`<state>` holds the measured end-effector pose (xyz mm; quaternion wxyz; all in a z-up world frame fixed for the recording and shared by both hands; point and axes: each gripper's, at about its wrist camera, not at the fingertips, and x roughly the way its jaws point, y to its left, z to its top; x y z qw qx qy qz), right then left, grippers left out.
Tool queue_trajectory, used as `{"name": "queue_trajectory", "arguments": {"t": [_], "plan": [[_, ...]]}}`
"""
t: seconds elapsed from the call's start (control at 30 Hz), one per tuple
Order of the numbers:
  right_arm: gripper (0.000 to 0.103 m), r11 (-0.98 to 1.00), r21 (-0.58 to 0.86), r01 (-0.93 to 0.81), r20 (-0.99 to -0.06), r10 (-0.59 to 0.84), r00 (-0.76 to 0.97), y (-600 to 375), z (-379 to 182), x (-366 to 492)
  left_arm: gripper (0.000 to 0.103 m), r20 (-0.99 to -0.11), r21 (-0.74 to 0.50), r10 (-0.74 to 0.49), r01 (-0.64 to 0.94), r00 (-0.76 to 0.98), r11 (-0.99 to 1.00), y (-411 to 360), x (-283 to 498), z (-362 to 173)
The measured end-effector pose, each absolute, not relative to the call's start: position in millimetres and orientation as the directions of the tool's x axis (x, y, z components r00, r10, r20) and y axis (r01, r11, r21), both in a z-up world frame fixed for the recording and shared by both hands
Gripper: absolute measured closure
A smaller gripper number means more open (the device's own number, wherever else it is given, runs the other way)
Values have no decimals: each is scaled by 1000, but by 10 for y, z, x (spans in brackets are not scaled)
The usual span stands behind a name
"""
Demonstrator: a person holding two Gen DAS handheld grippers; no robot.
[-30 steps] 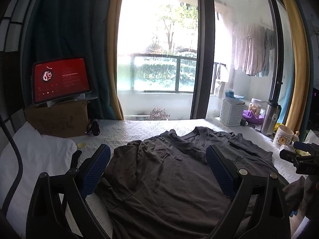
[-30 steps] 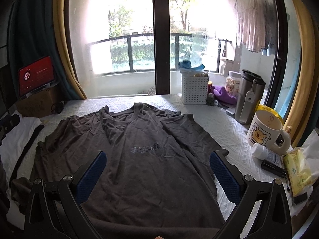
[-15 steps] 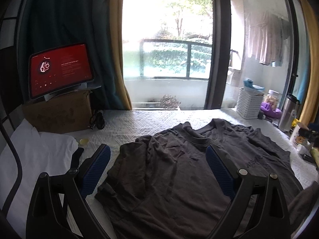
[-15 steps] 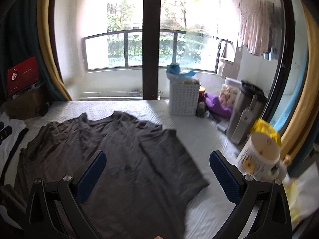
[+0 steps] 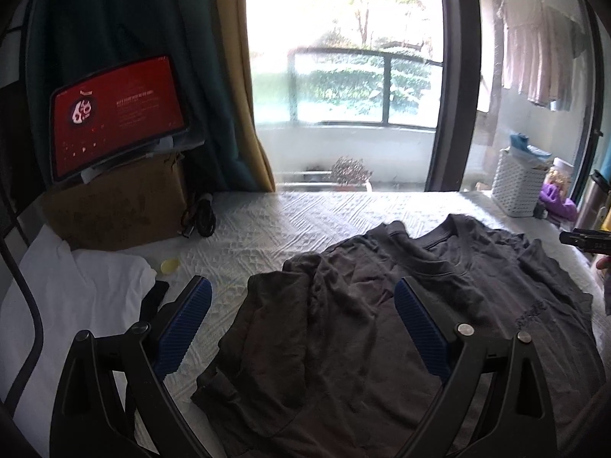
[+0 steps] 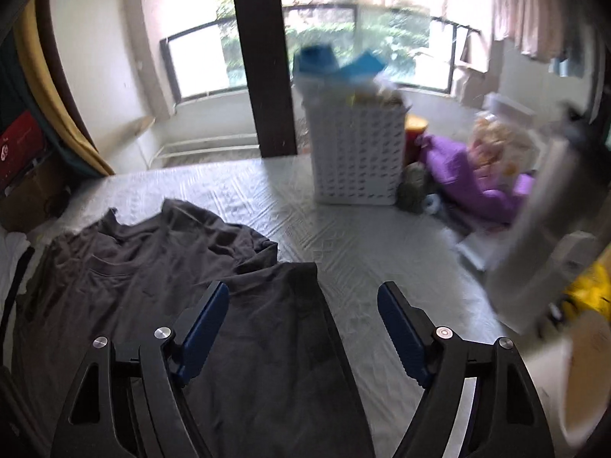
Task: Fold small clothes
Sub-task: 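Grasp the grey T-shirt's side edge with the right tool and fold it inward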
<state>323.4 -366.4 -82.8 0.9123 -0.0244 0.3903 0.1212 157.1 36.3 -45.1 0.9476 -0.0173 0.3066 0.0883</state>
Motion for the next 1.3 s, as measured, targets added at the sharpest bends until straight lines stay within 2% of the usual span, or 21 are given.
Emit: {"name": "queue_trajectory", "arguments": {"t": [0.1, 0.23, 0.27, 0.33, 0.4, 0.43, 0.73, 0.83, 1.1, 1.3], "plan": [[22, 960, 96, -262, -752, 243, 612, -3683, -1089, 3511, 7, -601, 33, 177, -197, 779, 980, 402, 1638, -499], [37, 955, 81, -285, -778, 239, 580, -3596, -1296, 3642, 7, -613, 44, 192, -210, 766, 977, 461, 1710, -532], [43, 950, 81, -302, -784, 248, 569, -3569, -1299, 3636, 7, -618, 42, 193, -213, 762, 976, 478, 1730, -543], [74, 948, 5, -318, -787, 200, 583, -3456, -1314, 3574, 7, -627, 35, 192, -219, 755, 975, 510, 1768, -570], [91, 947, -4, -321, -787, 195, 585, -3444, -1307, 3541, 7, -634, 29, 187, -218, 750, 975, 521, 1789, -584], [94, 952, -4, -305, -787, 185, 589, -3469, -1289, 3521, 7, -635, 27, 182, -214, 751, 976, 518, 1794, -584], [96, 998, 1, -62, -730, 43, 682, -4159, -952, 3347, 7, -617, 18, 160, -189, 770, 982, 524, 1731, -547], [96, 1000, -3, -29, -714, 19, 700, -4266, -819, 3247, 7, -615, 9, 158, -194, 772, 981, 568, 1694, -549], [96, 994, -43, -97, -660, 45, 750, -3912, -446, 2968, 7, -605, -23, 141, -194, 784, 981, 670, 1588, -572], [96, 971, -75, -226, -640, 127, 758, -3296, -259, 2759, 7, -596, -44, 121, -183, 794, 982, 722, 1493, -590]]}}
